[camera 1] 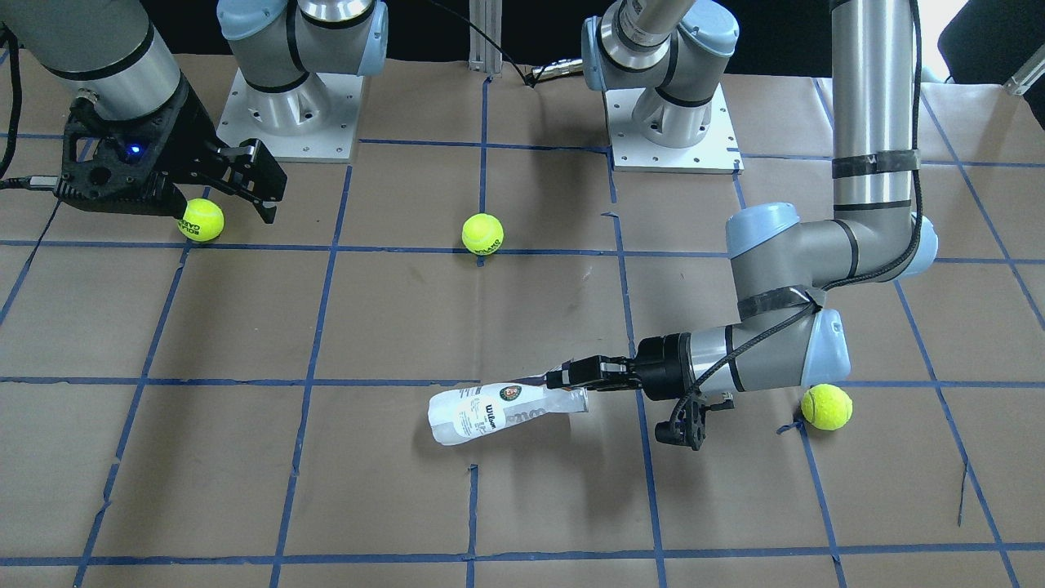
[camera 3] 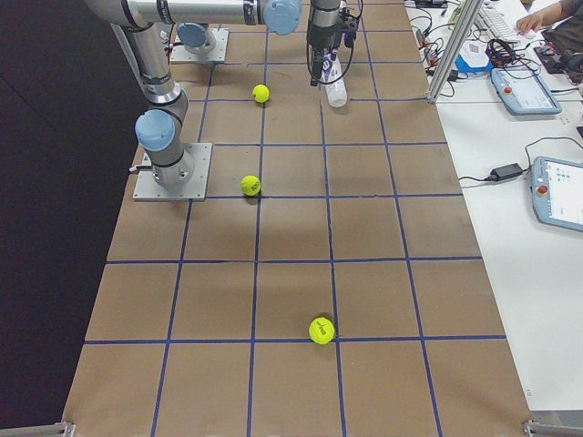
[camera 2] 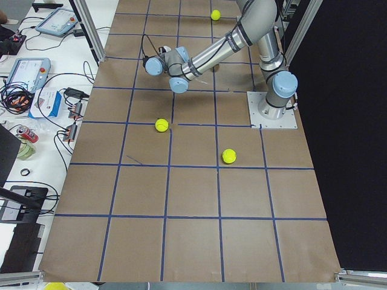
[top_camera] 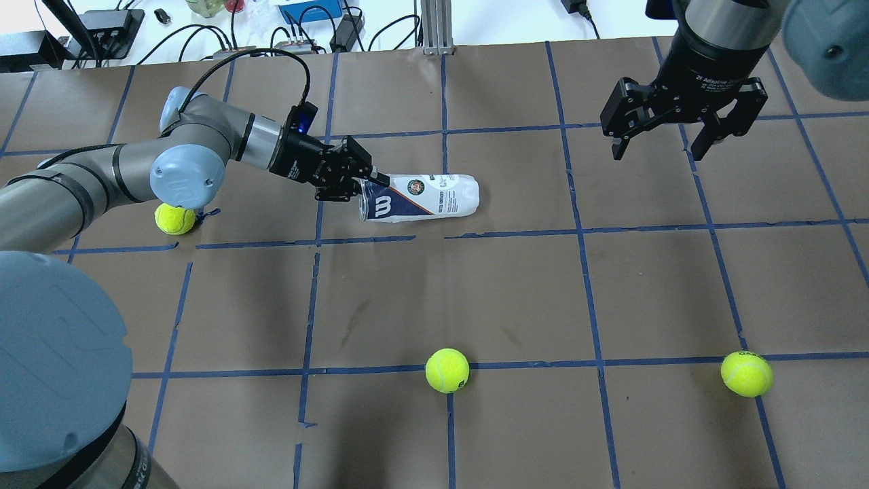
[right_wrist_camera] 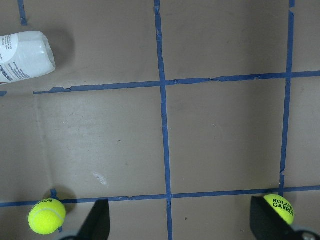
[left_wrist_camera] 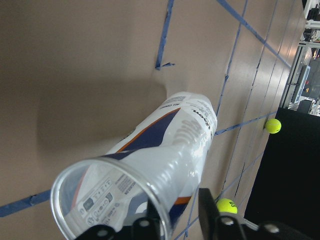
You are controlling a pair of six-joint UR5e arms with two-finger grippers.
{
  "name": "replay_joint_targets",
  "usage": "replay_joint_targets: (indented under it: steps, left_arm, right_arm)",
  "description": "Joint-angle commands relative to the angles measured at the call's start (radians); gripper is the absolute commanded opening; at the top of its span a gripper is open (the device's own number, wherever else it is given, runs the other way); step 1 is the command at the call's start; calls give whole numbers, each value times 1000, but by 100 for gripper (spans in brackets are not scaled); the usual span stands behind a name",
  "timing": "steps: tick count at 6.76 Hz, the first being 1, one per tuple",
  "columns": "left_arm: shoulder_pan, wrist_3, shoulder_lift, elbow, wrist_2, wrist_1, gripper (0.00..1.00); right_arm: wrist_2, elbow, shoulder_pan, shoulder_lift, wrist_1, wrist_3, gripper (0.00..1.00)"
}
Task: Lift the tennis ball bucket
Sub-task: 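Close the left gripper on the can's open end and lift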
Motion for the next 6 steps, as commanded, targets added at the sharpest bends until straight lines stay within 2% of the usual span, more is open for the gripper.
replay_joint_targets:
  steps: [1,3,5,6]
  left_arm:
    - [-5,-26,43,2,-11,-2,0]
    - [-19,-91,78,14,-21,-1,0]
    - [-52,-254,184,89,-9,-16,0]
    - [-91,-280,218,125,166,-15,0]
  right_arm:
    - [0,0,0,0,1,-1,100]
    - [0,0,0,0,1,-1,100]
    - [0,0,0,0,1,-2,100]
    - [0,0,-2,2,1,-2,100]
